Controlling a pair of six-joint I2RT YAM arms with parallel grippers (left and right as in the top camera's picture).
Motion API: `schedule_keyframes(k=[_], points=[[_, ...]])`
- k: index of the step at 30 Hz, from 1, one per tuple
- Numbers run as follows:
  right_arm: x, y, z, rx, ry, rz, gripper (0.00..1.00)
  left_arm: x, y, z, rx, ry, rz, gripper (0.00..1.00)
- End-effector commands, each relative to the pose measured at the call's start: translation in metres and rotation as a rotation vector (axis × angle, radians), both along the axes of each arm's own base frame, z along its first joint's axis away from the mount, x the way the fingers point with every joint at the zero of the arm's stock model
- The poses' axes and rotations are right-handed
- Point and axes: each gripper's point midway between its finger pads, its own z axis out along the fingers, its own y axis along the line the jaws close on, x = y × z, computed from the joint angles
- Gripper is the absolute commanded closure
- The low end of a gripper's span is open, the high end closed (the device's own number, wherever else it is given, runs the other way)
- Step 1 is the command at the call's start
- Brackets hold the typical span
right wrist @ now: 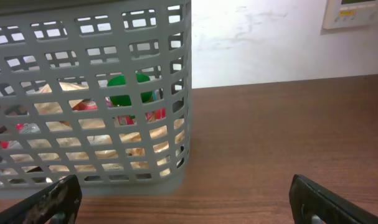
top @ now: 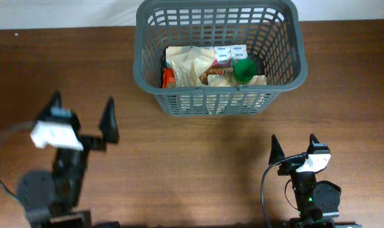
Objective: Pack container
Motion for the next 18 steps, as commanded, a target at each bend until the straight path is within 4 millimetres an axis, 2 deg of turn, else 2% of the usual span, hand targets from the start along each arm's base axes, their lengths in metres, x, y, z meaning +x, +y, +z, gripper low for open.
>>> schedule_keyframes(k=[1,5,10,18], points=[[0.0,-0.001,-0.003,0.008,0.006,-0.003,0.01,-0.02,-0.008,-0.045,-0.017,-0.005,-0.029,0.01],[0.0,-0.001,-0.003,0.008,0.006,-0.003,0.01,-0.027,-0.009,-0.078,-0.017,-0.003,-0.029,0.01],[0.0,-0.001,-0.003,0.008,0.006,-0.003,0.01,-0.027,-0.01,-0.118,-0.022,0.03,-0.033,0.01],[0.0,-0.001,-0.003,0.008,0.006,-0.003,0.01,-0.024,-0.014,-0.149,-0.016,-0.013,-0.053,0.01]])
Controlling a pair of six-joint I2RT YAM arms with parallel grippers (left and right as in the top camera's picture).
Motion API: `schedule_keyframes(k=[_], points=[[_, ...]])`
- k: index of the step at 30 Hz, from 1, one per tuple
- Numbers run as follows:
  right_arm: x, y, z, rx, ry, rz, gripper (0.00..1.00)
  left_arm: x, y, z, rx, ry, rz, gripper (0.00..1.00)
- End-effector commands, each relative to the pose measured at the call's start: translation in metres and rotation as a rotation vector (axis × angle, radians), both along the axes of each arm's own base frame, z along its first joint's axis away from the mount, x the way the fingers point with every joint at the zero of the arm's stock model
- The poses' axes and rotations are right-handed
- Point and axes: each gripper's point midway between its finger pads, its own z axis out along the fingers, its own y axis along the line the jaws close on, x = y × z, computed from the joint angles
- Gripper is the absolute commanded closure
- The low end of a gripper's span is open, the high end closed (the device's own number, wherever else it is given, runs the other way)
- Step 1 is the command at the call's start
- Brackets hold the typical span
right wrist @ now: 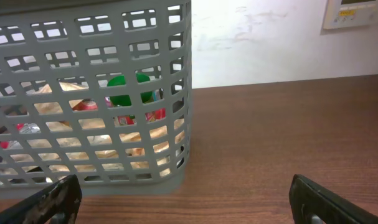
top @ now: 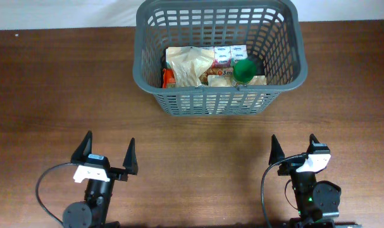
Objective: Pack container
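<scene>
A grey plastic basket (top: 286,73) stands at the back of the wooden table, holding snack packets (top: 188,63), small cartons (top: 224,56) and a green-capped item (top: 245,68). My left gripper (top: 107,153) rests open near the front left edge, nothing between its fingers. My right gripper (top: 295,147) sits open near the front right edge, also empty. In the right wrist view the basket (right wrist: 89,99) fills the left half, the green cap (right wrist: 123,90) showing through the mesh, and the gripper (right wrist: 189,202) stands wide open in front of it.
A white wall (right wrist: 263,37) lies behind the table, with a wall panel (right wrist: 357,12) at upper right. Cables loop beside both arm bases at the front edge.
My left arm has drawn back and down from mid-left of the table to its base at the front left edge, fingers still apart. The right arm and basket have not moved.
</scene>
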Motion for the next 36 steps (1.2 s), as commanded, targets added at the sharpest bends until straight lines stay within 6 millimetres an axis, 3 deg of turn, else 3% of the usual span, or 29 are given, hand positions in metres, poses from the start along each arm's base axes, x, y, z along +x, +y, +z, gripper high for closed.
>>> schedule_keyframes(k=[1,14,36], points=[[0.0,-0.001,-0.002,0.008,0.004,-0.003,0.01,0.003,-0.004,-0.016,-0.005,-0.001,-0.021,0.01],[0.0,-0.001,-0.002,0.008,0.004,-0.003,0.01,0.008,-0.003,-0.07,-0.028,0.178,-0.019,0.01],[0.0,-0.001,-0.002,0.008,0.004,-0.003,0.01,0.008,-0.003,-0.069,-0.028,0.176,-0.02,0.01]])
